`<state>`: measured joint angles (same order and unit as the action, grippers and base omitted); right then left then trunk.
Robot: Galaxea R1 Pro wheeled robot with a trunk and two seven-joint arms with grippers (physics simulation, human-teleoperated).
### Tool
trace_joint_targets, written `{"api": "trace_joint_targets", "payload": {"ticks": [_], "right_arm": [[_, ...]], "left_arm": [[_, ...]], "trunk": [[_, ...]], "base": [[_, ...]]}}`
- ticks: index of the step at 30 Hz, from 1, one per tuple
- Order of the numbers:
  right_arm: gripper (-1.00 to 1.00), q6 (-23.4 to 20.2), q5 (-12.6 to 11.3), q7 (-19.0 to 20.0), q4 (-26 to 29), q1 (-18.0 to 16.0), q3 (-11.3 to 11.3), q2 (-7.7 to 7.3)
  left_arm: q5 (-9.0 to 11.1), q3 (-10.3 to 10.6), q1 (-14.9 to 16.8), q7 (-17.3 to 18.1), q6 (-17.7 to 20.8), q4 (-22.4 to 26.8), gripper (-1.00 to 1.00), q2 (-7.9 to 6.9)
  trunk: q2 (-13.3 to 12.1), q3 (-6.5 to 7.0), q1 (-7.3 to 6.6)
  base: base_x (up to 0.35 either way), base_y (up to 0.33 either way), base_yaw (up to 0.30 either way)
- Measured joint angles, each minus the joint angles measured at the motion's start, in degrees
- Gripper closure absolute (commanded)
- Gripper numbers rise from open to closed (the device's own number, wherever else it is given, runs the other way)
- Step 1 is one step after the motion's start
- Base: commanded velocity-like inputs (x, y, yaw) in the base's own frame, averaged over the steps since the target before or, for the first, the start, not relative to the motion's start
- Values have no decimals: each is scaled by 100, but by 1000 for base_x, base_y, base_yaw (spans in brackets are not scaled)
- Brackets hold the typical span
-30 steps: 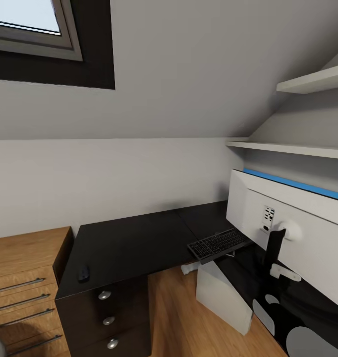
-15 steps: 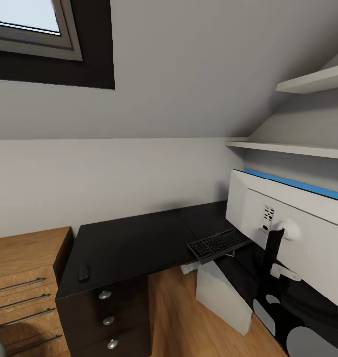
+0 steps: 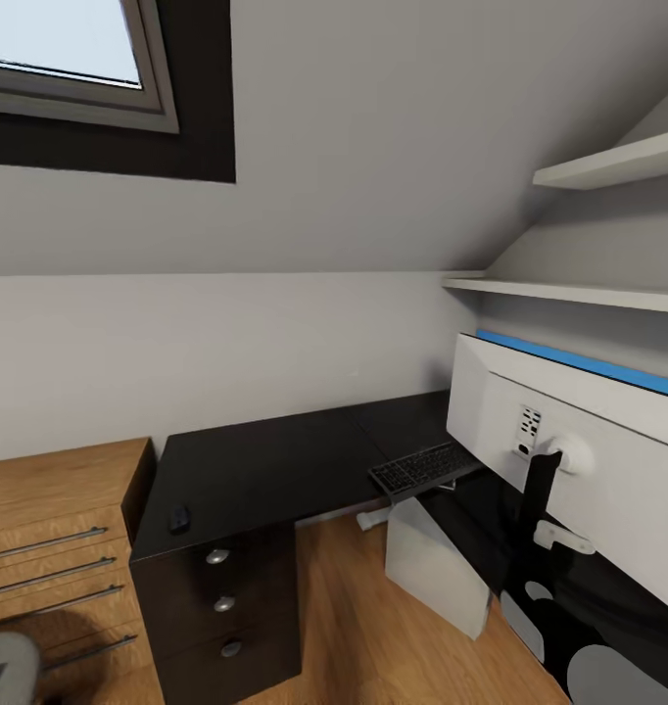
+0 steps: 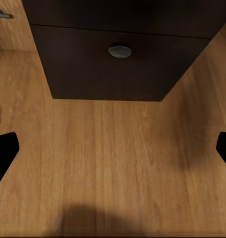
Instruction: In the bedroom, organize the workspace by keeping the computer under the desk, ensuring the monitor is on the desk, placing the keyboard on the desk next to the monitor, placing the mouse on the desk next to the keyboard, moving the folder from the swivel chair onto the desk next to the mouse, stacking the notebook on top of the folder with the pen on top of the notebook, and positioning the swivel chair next to the desk.
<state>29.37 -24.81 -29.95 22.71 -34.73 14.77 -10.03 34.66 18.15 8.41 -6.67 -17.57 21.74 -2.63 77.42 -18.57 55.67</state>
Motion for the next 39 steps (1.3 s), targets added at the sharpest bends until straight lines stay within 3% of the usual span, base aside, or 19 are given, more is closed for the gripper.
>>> {"api": "trace_joint_targets", "payload": {"ticks": [16, 18, 25, 29, 39], "right_arm": [[100, 3, -16, 13, 0, 1, 7, -2], [100, 107, -115, -19, -18, -12, 122, 42], [100, 82, -5, -13, -15, -14, 162, 146], [100, 7, 242, -6, -17, -9, 70, 156], [100, 20, 255, 1, -19, -8, 27, 160]], "left_arm": [[1, -1, -1, 0, -1, 2, -100, 3], [7, -16, -2, 0, -62, 3, -100, 33], [7, -5, -2, 0, -194, 3, -100, -9], [10, 0, 0, 1, -224, 1, -100, -20], [9, -6, 0, 1, -227, 1, -100, -22]], "trunk": [[-1, 0, 0], [1, 0, -2], [1, 0, -2], [0, -1, -1], [0, -1, 2]], "base": [[-116, 0, 0], [0, 0, 0], [0, 0, 0], [-33, -10, 0], [-241, -116, 0]]}}
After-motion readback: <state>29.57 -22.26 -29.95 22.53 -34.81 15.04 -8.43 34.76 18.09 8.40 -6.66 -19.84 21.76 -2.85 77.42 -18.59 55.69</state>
